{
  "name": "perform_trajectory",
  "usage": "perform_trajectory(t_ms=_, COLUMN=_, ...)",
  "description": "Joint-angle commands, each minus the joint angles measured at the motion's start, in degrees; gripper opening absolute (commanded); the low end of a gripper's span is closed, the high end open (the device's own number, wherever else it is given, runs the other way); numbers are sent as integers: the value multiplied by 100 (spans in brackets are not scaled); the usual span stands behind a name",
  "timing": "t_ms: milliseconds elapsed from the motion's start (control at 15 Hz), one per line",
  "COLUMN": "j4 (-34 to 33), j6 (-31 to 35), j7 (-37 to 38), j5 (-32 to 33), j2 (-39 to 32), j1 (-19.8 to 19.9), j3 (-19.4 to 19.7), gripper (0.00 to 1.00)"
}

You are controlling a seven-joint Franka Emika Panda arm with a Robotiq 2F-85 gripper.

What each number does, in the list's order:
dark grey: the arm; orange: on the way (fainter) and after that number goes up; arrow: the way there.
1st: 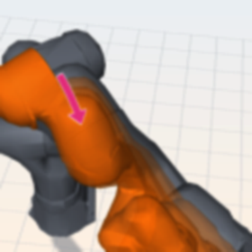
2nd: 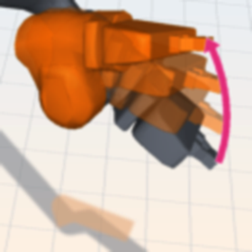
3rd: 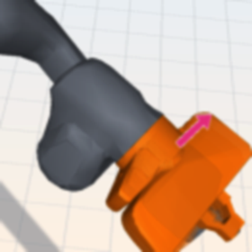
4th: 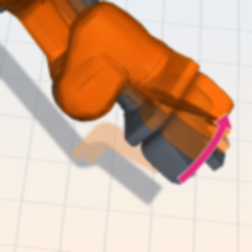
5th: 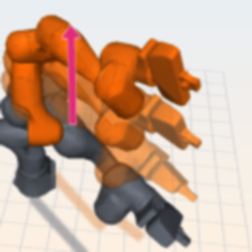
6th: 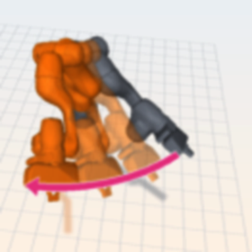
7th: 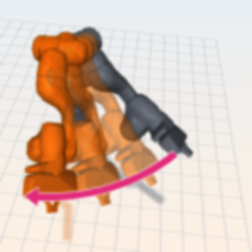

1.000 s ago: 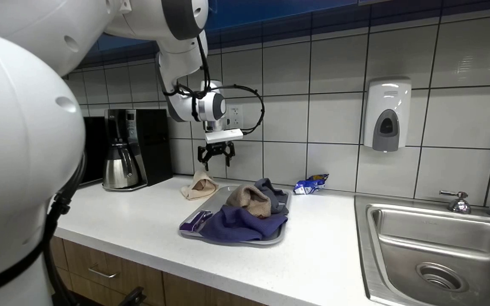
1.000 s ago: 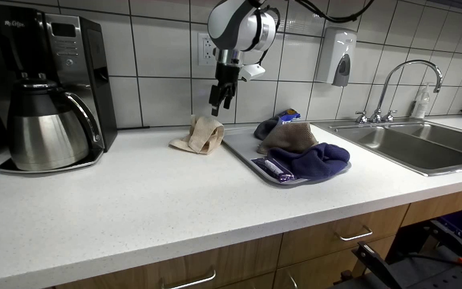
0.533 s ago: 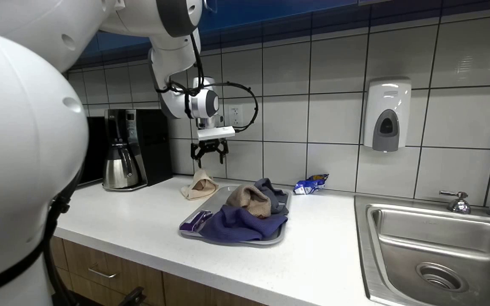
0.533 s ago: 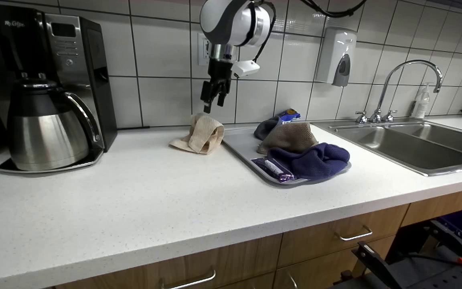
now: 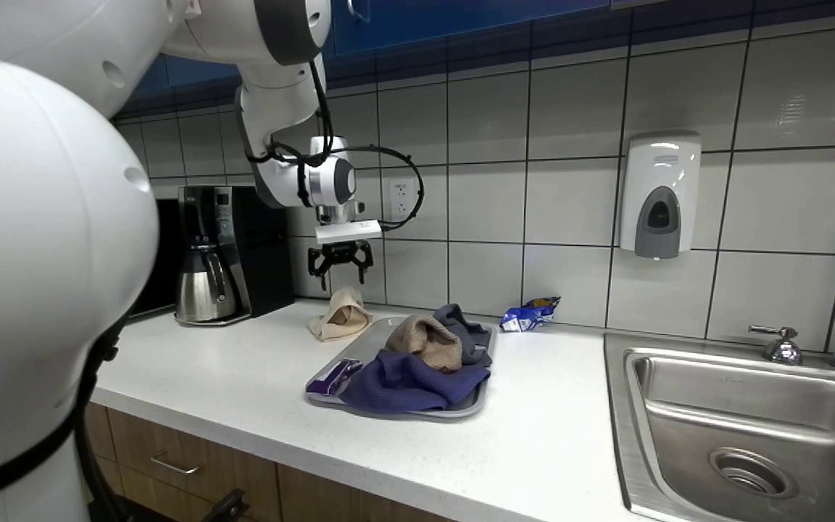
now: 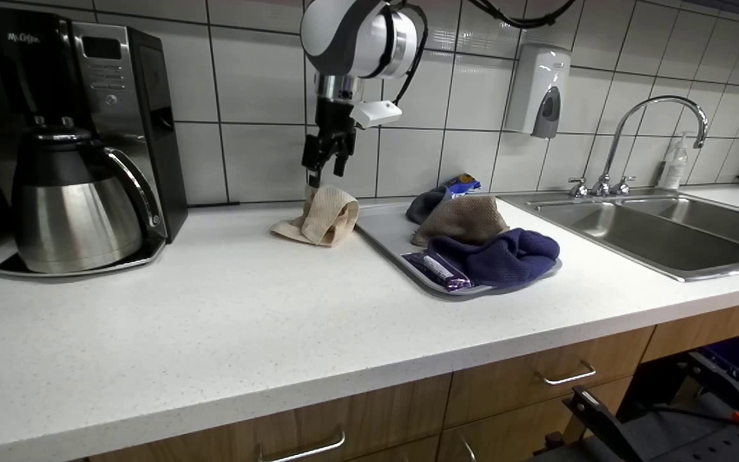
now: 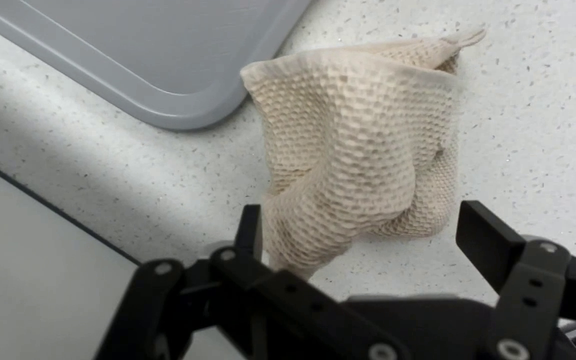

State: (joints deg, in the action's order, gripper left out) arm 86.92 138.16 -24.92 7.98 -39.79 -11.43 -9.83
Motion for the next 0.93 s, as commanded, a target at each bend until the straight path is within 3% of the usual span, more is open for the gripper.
perform_trajectory(t_ms=0, j4=120, j6=167, j7=456, j5=289, j2=56, j1=-148, j3=153, gripper=100)
perform_trajectory(t_ms=867, j4=-111, j6=353, j7=1367, j5=475, j2=-398, j1=-358, j3=415, gripper=100)
